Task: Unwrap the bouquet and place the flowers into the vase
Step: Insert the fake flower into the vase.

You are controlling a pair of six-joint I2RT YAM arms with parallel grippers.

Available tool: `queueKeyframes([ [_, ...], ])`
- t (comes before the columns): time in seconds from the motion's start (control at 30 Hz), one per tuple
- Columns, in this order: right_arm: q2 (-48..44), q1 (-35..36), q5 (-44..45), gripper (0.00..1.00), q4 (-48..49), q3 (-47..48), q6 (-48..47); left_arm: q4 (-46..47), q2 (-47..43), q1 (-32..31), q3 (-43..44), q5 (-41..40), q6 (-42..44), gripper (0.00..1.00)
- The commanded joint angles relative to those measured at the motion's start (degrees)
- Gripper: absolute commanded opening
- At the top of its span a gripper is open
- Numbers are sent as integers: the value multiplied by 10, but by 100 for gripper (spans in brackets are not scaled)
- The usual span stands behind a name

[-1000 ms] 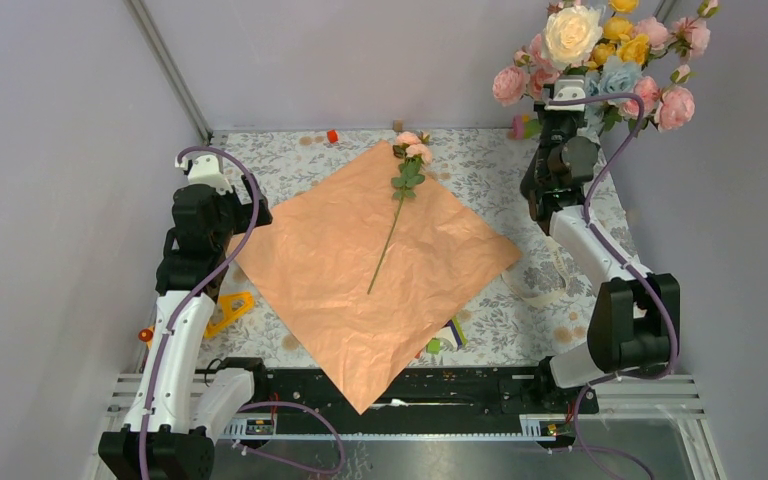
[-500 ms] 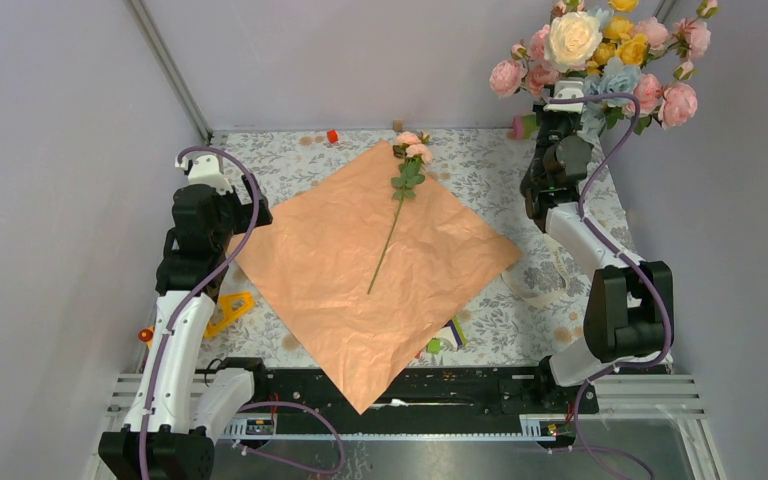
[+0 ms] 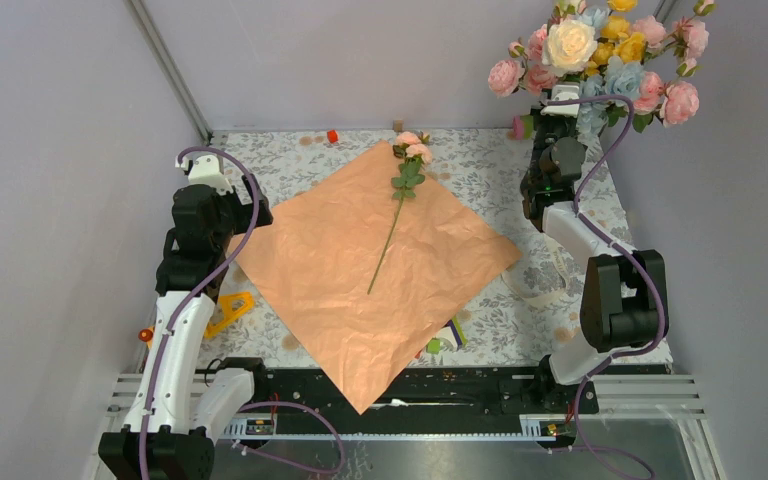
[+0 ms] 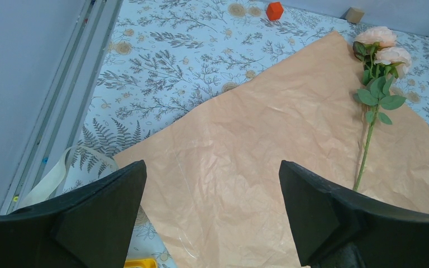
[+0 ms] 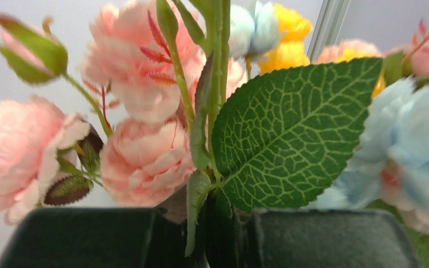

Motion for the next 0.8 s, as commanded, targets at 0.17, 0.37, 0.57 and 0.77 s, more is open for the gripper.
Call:
queueKeyframes([
  [0.17, 29, -10, 32, 0, -40, -23, 21, 25, -11, 3, -1, 8, 0, 99],
  [0.37, 36, -16, 33, 0, -51, -26, 34, 25, -13, 3, -2, 10, -1, 99],
  [0.57, 43, -24, 36, 0, -61, -35, 45, 25, -16, 3, -1, 12, -1, 99],
  [0.77, 42, -30, 43, 0, -65, -47, 49, 23, -17, 3, 1, 16, -2, 99],
])
